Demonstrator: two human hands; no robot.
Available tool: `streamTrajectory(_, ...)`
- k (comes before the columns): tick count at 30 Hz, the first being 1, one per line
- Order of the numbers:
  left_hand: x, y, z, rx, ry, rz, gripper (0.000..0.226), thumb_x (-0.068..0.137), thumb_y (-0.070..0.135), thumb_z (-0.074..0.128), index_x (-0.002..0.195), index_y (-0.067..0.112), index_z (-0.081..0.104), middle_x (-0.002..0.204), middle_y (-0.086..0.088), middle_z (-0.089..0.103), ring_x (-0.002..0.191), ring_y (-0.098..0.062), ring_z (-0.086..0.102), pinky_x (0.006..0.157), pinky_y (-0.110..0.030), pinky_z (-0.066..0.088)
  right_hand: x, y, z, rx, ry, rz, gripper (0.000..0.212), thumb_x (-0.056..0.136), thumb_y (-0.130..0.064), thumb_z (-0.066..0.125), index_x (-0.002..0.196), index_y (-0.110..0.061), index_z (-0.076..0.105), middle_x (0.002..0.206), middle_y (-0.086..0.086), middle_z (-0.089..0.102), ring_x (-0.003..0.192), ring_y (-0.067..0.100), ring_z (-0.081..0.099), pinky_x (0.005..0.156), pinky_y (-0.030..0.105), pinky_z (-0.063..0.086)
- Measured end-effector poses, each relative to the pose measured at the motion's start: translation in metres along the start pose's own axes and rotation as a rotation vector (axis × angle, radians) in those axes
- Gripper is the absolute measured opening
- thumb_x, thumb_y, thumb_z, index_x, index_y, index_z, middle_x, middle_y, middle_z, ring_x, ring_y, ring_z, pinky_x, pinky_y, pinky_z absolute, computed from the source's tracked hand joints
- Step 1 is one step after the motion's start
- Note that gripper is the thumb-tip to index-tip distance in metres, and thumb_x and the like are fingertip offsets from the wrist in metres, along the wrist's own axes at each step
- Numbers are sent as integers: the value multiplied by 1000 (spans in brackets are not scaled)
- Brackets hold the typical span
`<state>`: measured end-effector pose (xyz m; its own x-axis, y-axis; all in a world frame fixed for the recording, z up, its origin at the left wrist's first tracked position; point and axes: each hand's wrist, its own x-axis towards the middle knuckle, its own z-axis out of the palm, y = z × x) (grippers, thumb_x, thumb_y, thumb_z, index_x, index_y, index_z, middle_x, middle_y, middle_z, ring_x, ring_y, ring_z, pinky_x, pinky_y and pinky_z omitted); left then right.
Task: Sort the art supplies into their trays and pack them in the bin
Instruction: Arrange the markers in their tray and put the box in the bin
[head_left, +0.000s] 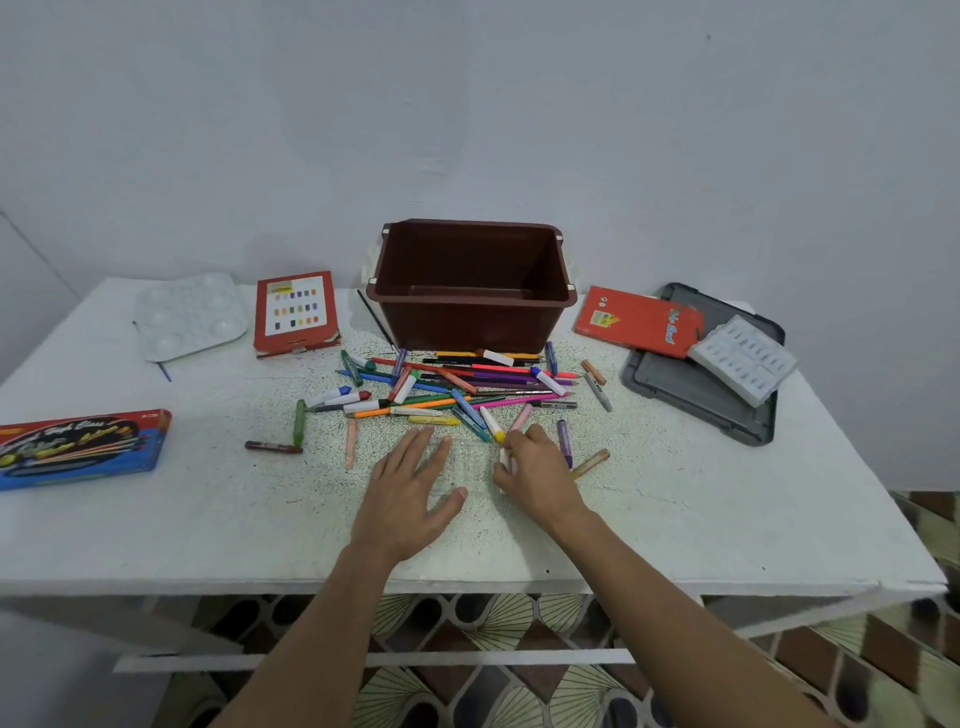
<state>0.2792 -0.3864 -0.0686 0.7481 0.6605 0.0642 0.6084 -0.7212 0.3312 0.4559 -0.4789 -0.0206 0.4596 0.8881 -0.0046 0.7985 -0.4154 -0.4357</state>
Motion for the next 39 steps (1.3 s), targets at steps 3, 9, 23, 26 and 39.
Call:
streamTrajectory(3,1,1,-1,6,-5,-12,78,89,72,17,157,33,15,165,7,3,151,-10,-7,117,-40,6,-1,0,3,-32,8,-15,36,95,-22,58,124,-2,57,113,14,53,94,26,56,76,28,43)
streamTrajectory(9,1,2,-2,33,-12,-17,79,88,73,15,157,35,11,165,9,0,150,-9,-8,115,-35,2,-2,-2,5,-107,9,-40,37,98,-21,52,128,1,54,114,16,53,96,27,55,78,29,43)
streamTrajectory(23,1,1,-1,-14,17,-8,77,89,72,20,156,34,19,165,8,6,151,-10,-4,117,-39,6,34,0,-16,-27,14,61,26,97,-28,56,104,-6,66,109,11,57,89,26,60,77,36,50)
streamTrajectory(26,2,0,-1,-21,5,-12,78,88,74,18,156,35,16,164,10,2,150,-9,-6,118,-40,5,42,-3,-17,-85,-40,71,28,95,-33,58,98,-6,66,111,10,56,87,27,61,74,35,49)
streamTrajectory(39,2,-1,0,-53,23,4,78,88,73,22,156,34,19,165,8,6,150,-9,-5,114,-37,2,47,2,-19,280,79,164,9,89,-13,62,89,-20,56,94,4,59,76,26,61,62,33,47)
